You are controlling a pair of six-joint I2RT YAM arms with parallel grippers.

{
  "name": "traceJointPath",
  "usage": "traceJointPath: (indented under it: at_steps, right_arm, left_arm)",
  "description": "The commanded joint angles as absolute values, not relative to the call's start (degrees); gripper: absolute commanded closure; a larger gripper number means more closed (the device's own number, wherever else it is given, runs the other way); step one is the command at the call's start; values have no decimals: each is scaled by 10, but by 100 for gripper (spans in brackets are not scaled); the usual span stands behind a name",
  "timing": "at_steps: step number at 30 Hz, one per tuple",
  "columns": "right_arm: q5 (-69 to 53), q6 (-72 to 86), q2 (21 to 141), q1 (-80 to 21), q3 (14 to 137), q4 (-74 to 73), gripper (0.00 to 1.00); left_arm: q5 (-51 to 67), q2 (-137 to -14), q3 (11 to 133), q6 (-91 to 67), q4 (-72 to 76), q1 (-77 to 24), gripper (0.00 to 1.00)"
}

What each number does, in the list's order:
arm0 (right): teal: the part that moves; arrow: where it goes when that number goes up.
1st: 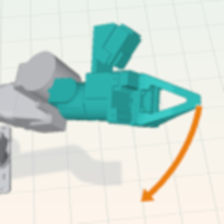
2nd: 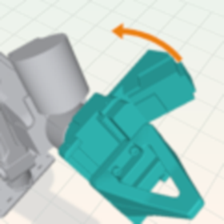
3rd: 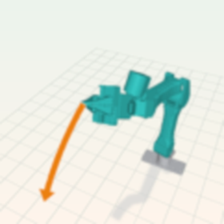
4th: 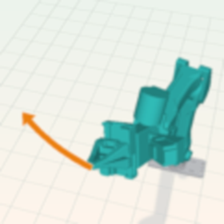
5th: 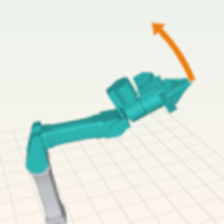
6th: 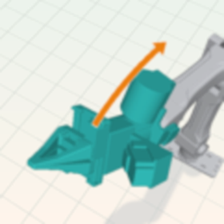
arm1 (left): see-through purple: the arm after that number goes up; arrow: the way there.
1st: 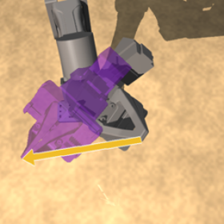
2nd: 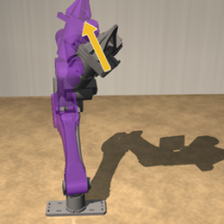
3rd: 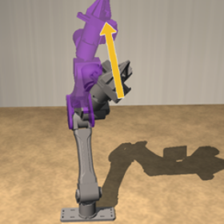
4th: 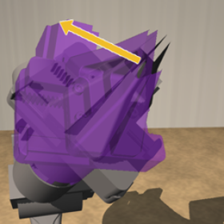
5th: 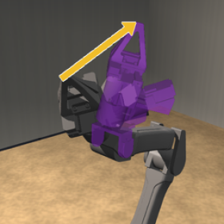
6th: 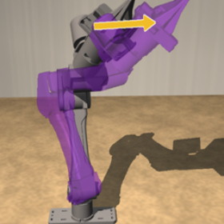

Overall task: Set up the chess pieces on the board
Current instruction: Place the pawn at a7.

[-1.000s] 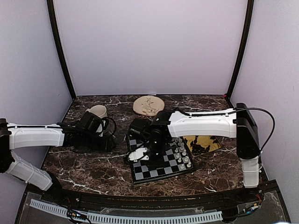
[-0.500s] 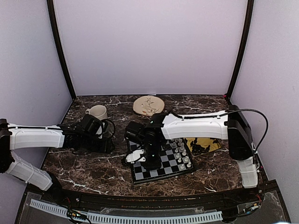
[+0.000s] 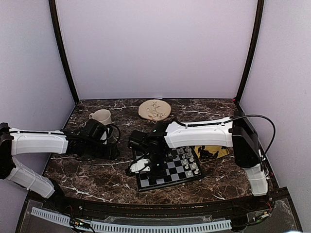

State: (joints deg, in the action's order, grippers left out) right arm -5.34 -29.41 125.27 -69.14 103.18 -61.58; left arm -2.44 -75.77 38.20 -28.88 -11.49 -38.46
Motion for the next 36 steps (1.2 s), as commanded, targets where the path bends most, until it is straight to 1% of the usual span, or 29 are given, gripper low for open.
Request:
traceJointPath:
  at_steps: [1, 5, 11, 17, 19, 22, 24, 28, 31, 36]
  right_arm:
    - [-65, -286, 1260, -698, 1042, -624, 97]
    - [-68, -288, 1260, -701, 1042, -625, 95]
    - [-67, -289, 1261, -703, 1040, -625, 87]
    - [-66, -288, 1261, -703, 1038, -623, 84]
    - [-65, -288, 1260, -704, 1036, -624, 78]
    - [-65, -288, 1251, -703, 1031, -620, 64]
    - [-64, -288, 1237, -702, 1026, -616, 60]
    - [-75, -290, 1203, -685, 1032, -620, 58]
    - [-98, -292, 1155, -648, 1013, -621, 58]
    - [-118, -288, 1015, -533, 859, -560, 60]
  left_arm:
    - [-24, -763, 382, -279, -107, -382, 43]
    - [-24, -764, 382, -278, -105, -382, 43]
    - [-25, -766, 383, -274, -102, -382, 43]
    - [-18, -777, 385, -274, -100, -381, 43]
    - [-17, -780, 385, -274, -98, -381, 43]
    - [-15, -783, 388, -273, -98, -381, 43]
    - [-14, -784, 396, -268, -103, -381, 43]
    - [-13, -780, 419, -254, -121, -381, 43]
    - [6, -776, 436, -221, -123, -382, 44]
    - [24, -785, 479, -163, -131, -398, 47]
